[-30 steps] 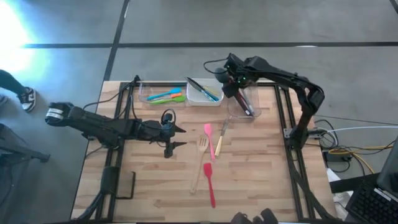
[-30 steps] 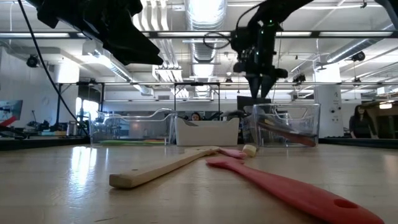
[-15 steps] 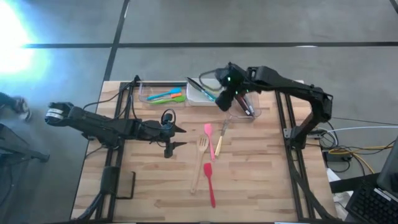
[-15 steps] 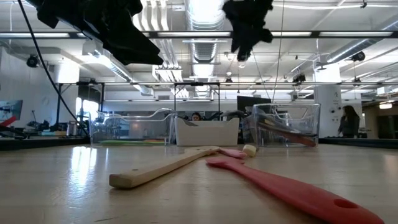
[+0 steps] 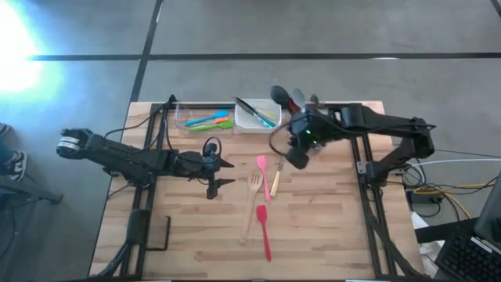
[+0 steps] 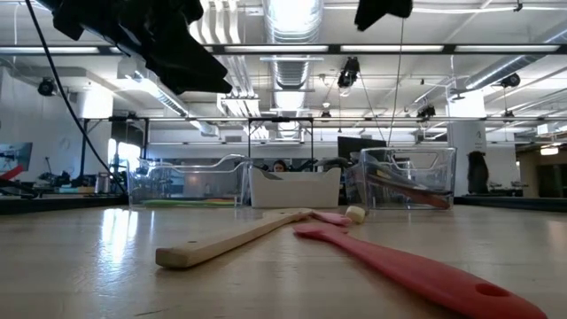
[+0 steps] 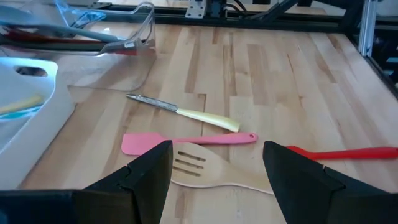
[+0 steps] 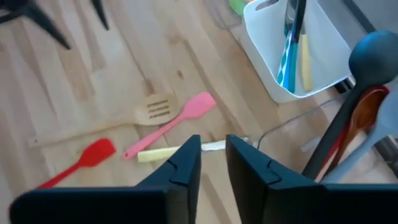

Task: Pick & Place Kitchen Items
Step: Put the red spatula into the left transparent bin

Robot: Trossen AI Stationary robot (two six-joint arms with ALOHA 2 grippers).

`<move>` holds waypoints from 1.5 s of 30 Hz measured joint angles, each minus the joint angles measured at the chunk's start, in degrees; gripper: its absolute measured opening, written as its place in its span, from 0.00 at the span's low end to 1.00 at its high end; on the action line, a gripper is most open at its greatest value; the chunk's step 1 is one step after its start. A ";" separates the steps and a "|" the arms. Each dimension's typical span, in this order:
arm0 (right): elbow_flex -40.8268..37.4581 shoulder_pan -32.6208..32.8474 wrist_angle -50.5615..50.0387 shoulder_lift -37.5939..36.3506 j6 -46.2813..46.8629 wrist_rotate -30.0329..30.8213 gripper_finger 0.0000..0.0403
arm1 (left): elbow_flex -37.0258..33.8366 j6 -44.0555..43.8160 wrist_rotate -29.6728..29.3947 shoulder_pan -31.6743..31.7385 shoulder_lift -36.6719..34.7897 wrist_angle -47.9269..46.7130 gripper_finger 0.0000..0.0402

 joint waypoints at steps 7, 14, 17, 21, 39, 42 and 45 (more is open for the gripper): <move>0.00 5.79 -2.52 -4.90 2.95 5.07 0.05 | 0.00 -5.73 0.08 -0.01 0.66 0.20 0.63; 0.00 9.05 -2.69 -11.41 3.25 4.85 0.02 | 0.00 -6.05 0.59 -0.15 3.86 0.33 0.63; 0.00 9.29 -2.69 -13.67 3.54 4.84 0.02 | 0.00 -6.09 0.58 -0.15 5.22 1.13 0.63; 0.00 9.29 -2.66 -15.69 3.56 4.84 0.02 | 0.02 -7.99 0.59 -0.17 7.27 2.97 0.63; 0.00 9.27 -2.64 -16.19 3.56 4.77 0.02 | 6.20 -13.99 3.08 -0.72 25.64 9.64 0.63; 0.00 9.27 -2.62 -15.70 3.56 4.74 0.02 | 7.38 -14.63 3.34 -1.43 26.25 5.75 0.63; 0.00 9.27 -2.61 -15.02 3.56 4.71 0.02 | 8.10 -15.13 3.28 -2.49 25.37 2.76 0.63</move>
